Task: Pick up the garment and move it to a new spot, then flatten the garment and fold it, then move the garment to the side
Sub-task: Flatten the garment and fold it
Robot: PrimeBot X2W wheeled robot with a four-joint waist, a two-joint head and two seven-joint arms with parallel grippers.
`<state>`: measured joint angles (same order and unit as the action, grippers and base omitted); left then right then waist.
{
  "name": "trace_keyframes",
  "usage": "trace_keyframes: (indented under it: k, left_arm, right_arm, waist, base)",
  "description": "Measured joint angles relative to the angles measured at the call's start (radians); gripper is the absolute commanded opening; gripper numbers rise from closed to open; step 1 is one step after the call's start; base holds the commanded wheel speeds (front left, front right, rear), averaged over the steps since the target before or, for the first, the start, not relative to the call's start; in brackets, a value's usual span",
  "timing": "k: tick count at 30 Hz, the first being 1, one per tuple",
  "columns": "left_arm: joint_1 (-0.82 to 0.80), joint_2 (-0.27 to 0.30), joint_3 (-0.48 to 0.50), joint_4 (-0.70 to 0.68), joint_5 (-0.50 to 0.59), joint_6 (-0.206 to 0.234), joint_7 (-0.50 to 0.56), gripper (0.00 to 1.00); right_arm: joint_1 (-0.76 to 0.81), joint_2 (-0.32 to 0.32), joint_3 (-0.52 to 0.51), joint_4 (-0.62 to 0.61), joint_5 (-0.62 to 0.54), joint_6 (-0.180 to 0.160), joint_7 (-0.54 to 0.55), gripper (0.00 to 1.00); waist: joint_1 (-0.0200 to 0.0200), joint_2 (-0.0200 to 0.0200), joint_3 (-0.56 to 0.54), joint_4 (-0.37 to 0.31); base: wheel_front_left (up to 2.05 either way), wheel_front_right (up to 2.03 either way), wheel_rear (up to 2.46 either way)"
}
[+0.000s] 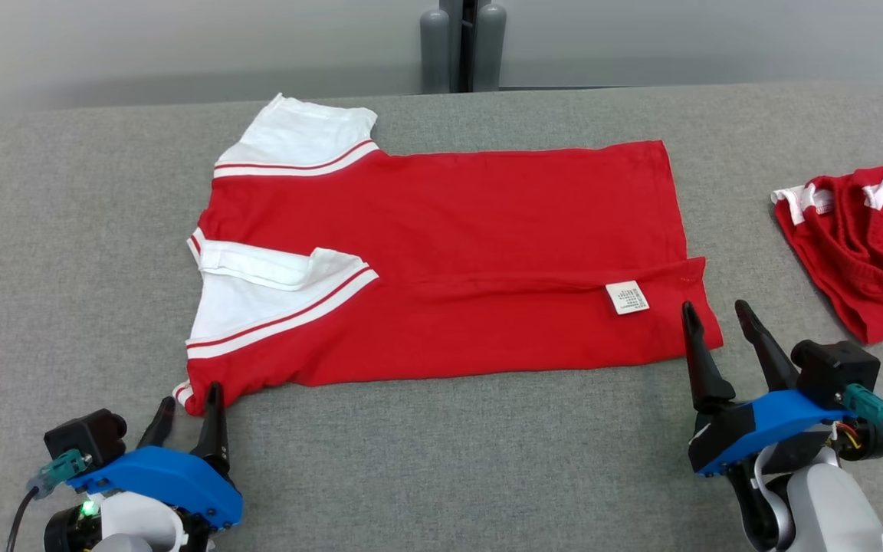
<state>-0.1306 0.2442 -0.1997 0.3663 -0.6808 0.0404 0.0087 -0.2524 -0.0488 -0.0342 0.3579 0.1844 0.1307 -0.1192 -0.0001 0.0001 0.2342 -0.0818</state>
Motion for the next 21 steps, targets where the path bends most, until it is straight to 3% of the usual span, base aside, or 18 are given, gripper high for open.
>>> trace_keyframes:
  k: [2, 3, 4, 6, 16, 17, 18, 19, 21]
  left_arm:
    - [-0.009, -0.002, 0.001, 0.012, -0.01, -0.007, 0.0, 1.0]
    - [-0.015, -0.003, 0.001, 0.016, -0.015, -0.012, 0.002, 0.65]
    - [-0.019, -0.004, 0.002, 0.019, -0.016, -0.016, 0.002, 0.4]
    - [-0.022, -0.008, 0.002, 0.024, -0.023, -0.024, -0.007, 0.0]
    - [-0.041, -0.013, 0.002, 0.027, -0.015, -0.032, -0.063, 0.0]
    - [-0.041, -0.013, 0.001, 0.027, -0.015, -0.032, -0.063, 0.0]
    - [-0.041, -0.013, -0.001, 0.027, -0.015, -0.033, -0.063, 0.0]
    - [-0.041, -0.013, -0.002, 0.028, -0.015, -0.034, -0.065, 0.0]
    - [-0.041, -0.015, -0.002, 0.028, -0.015, -0.041, -0.073, 0.0]
  right_arm:
    - [0.0, 0.0, -0.004, 0.002, 0.0, 0.0, 0.004, 1.0]
    - [0.0, 0.0, -0.007, 0.005, 0.0, 0.0, 0.007, 1.0]
    - [0.0, 0.0, -0.009, 0.01, 0.0, 0.0, 0.013, 1.0]
    - [-0.001, 0.0, -0.017, 0.027, 0.003, 0.0, 0.022, 1.0]
    - [-0.048, 0.0, -0.037, 0.208, 0.034, 0.0, 0.043, 1.0]
    - [-0.056, 0.0, -0.035, 0.226, 0.045, 0.0, 0.043, 0.86]
    - [-0.065, 0.0, -0.029, 0.247, 0.061, 0.0, 0.042, 0.49]
    - [-0.076, 0.0, -0.024, 0.267, 0.079, 0.0, 0.039, 0.37]
    - [-0.097, -0.001, -0.017, 0.303, 0.1, 0.0, 0.028, 0.0]
  waist:
    - [0.0, 0.0, 0.007, -0.004]
    - [0.0, 0.0, 0.009, -0.005]
    - [-0.0001, 0.0, 0.011, -0.006]
    - [0.0, 0.0, 0.014, -0.006]
    - [0.0001, 0.0, 0.014, 0.019]
    - [0.0001, 0.0, 0.013, 0.021]
    - [0.0001, 0.0, 0.012, 0.024]
    - [0.0001, 0.0, 0.011, 0.025]
    - [0.0001, 0.0, 0.008, 0.027]
  base:
    - [0.0, 0.0, 0.0]
    - [0.0, 0.0, 0.0]
    - [0.0, 0.0, 0.0]
    - [0.0, 0.0, 0.0]
    - [0.0, 0.0, 0.0]
    - [0.0, 0.0, 0.0]
    - [0.0, 0.0, 0.0]
    - [0.0, 0.0, 0.0]
    - [0.0, 0.0, 0.0]
